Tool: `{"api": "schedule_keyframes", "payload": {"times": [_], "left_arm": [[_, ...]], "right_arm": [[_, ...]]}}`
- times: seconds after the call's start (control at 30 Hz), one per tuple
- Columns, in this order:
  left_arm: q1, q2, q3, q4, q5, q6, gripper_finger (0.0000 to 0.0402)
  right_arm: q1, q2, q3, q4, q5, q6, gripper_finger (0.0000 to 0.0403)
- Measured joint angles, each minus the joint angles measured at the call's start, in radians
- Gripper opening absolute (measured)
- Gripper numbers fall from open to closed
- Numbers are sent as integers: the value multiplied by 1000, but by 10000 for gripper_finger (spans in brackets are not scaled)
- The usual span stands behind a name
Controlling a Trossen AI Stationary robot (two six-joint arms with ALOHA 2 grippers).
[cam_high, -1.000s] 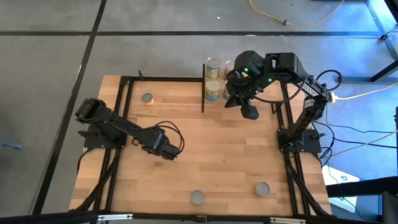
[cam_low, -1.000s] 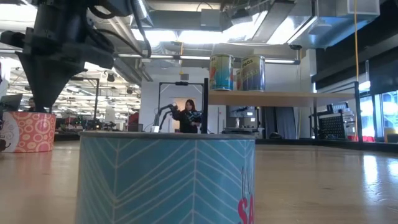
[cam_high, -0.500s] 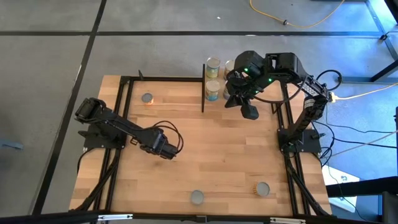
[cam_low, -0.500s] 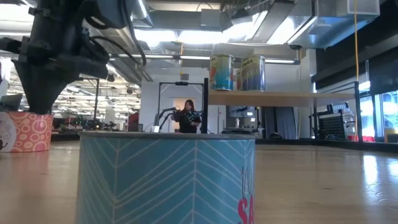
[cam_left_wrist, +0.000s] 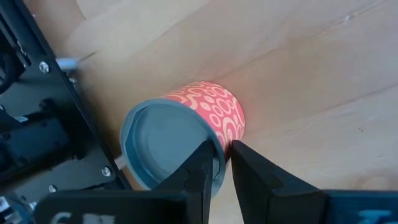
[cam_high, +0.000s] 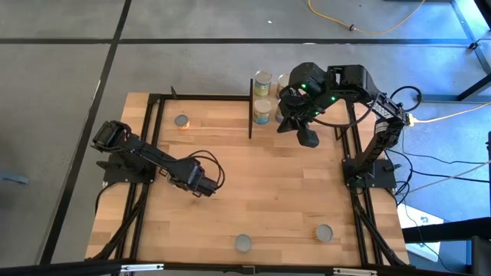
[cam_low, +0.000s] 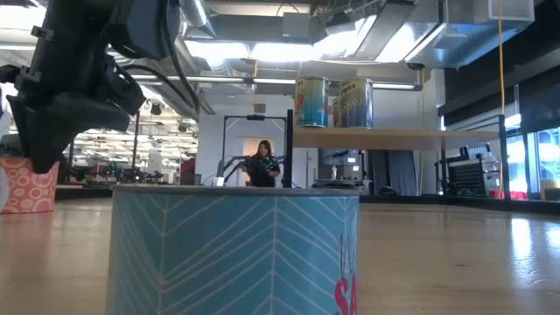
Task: Pick and place cans onto a shelf
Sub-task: Put the canned saucy meatballs on the shelf
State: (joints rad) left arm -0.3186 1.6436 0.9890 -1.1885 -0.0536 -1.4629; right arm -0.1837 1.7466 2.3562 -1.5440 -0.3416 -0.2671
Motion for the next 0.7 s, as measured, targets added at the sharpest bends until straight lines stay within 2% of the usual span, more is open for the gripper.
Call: {"api": "schedule_keyframes", "payload": {"times": [0.13,0.27,0.4,0.7], "left_arm": [[2,0,0,0,-5,9,43],[7,-1,0,1,-8,57,12],[11,0,0,3,-9,83,6],[12,3,65,20,8,352,2]], "right_arm": [[0,0,0,0,0,1,16],[0,0,0,0,0,2,16],[0,0,0,0,0,1,16],[0,0,0,0,0,1,16]]}}
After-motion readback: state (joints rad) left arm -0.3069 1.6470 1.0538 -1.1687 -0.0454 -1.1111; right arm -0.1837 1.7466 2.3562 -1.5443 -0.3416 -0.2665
